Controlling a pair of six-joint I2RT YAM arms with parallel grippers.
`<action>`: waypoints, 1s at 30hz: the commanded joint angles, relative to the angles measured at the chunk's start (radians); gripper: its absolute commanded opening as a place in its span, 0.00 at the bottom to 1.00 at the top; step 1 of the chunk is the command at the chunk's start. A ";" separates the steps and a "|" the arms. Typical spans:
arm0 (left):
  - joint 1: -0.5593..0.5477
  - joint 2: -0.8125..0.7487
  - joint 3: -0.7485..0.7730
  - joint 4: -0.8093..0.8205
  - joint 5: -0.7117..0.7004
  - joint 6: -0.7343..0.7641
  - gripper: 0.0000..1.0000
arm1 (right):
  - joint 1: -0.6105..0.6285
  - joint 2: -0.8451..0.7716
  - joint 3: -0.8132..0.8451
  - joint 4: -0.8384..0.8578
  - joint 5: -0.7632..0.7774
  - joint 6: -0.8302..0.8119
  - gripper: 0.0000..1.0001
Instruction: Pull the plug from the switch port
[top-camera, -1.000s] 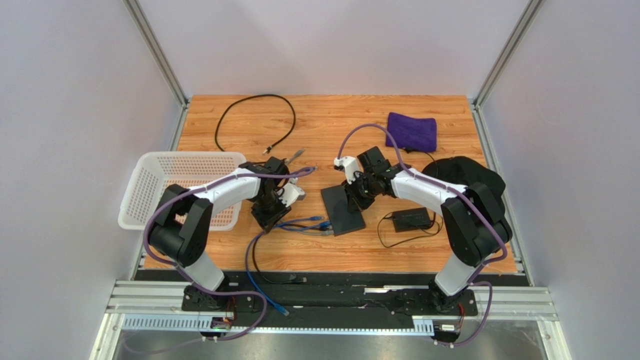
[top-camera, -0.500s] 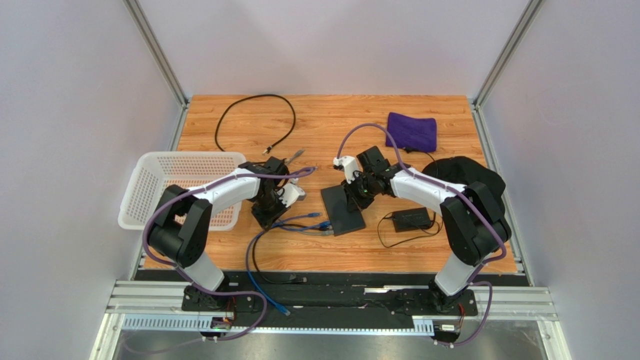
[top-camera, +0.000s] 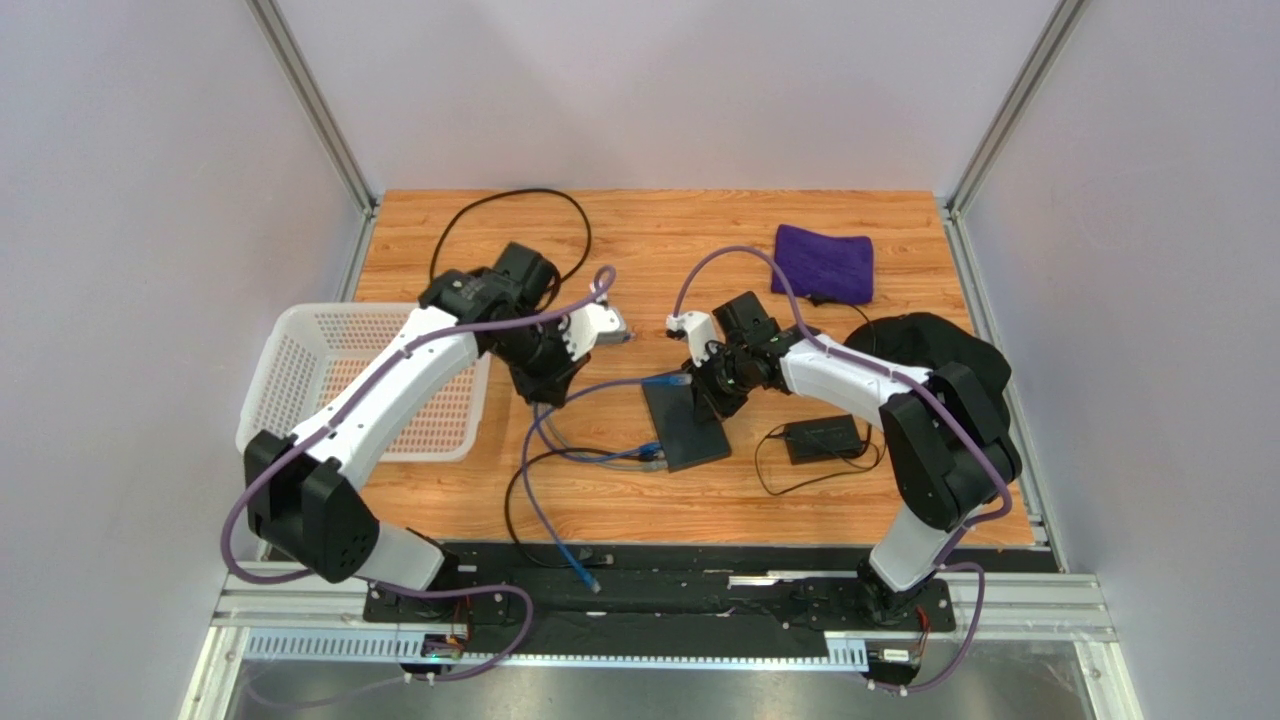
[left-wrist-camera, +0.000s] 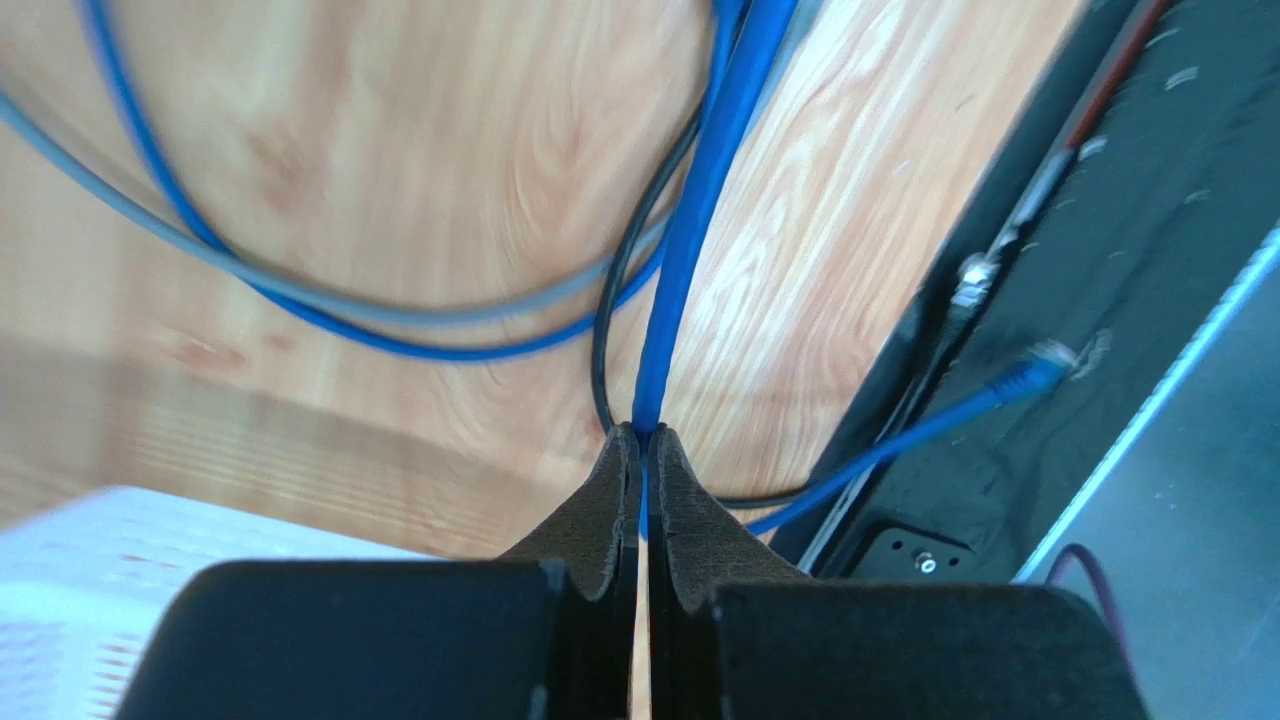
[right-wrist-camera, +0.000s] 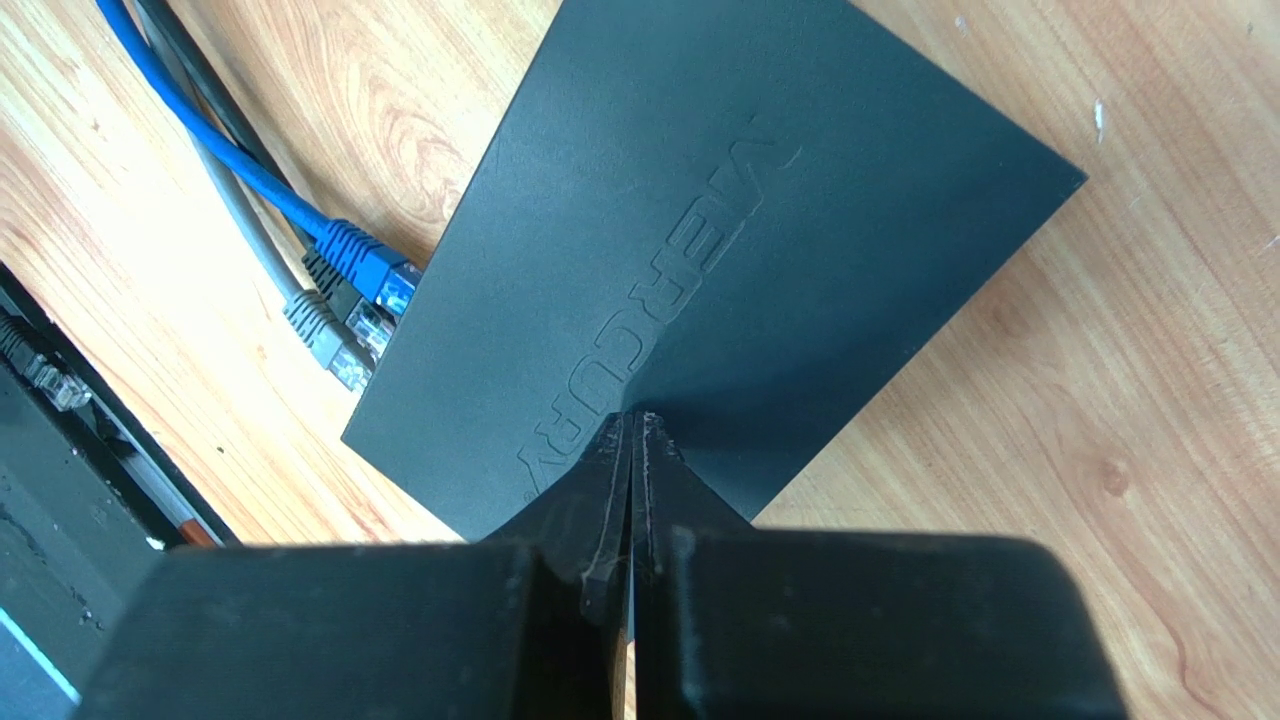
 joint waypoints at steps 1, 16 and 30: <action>0.020 0.011 0.201 -0.142 0.125 0.117 0.00 | 0.005 0.030 0.015 -0.008 0.033 -0.017 0.00; 0.310 0.619 1.145 -0.191 -0.199 0.158 0.00 | 0.003 -0.036 -0.040 0.001 0.061 -0.038 0.00; 0.342 0.989 1.274 0.410 -0.713 0.298 0.38 | 0.005 -0.053 -0.056 -0.003 0.071 -0.045 0.00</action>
